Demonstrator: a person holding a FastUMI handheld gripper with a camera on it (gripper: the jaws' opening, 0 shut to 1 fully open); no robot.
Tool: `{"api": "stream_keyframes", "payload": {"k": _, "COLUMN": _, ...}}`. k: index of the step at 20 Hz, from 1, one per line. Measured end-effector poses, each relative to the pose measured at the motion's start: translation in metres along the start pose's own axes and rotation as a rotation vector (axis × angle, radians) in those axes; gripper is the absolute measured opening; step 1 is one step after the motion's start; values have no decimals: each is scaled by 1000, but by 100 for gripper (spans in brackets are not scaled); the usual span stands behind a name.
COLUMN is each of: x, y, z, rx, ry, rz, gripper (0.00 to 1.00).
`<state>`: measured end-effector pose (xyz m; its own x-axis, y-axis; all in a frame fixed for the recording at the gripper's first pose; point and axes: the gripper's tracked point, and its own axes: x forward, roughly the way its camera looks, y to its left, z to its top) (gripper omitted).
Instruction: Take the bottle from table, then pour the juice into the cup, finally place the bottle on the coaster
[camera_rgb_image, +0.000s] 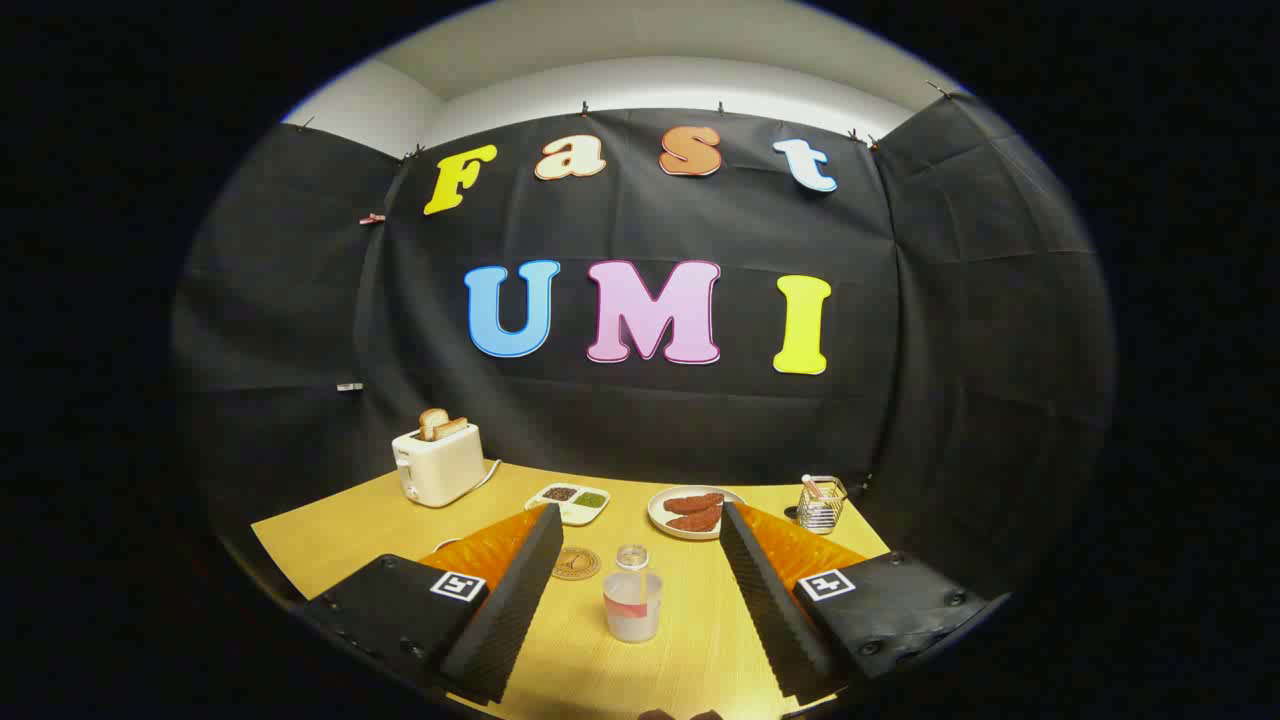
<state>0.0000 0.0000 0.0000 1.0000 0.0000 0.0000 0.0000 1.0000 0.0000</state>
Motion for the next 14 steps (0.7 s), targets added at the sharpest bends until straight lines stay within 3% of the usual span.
{"api": "stream_keyframes", "payload": {"k": 14, "x": 7, "y": 0, "z": -4, "rx": -24, "ry": -2, "rz": 4, "gripper": 97}}
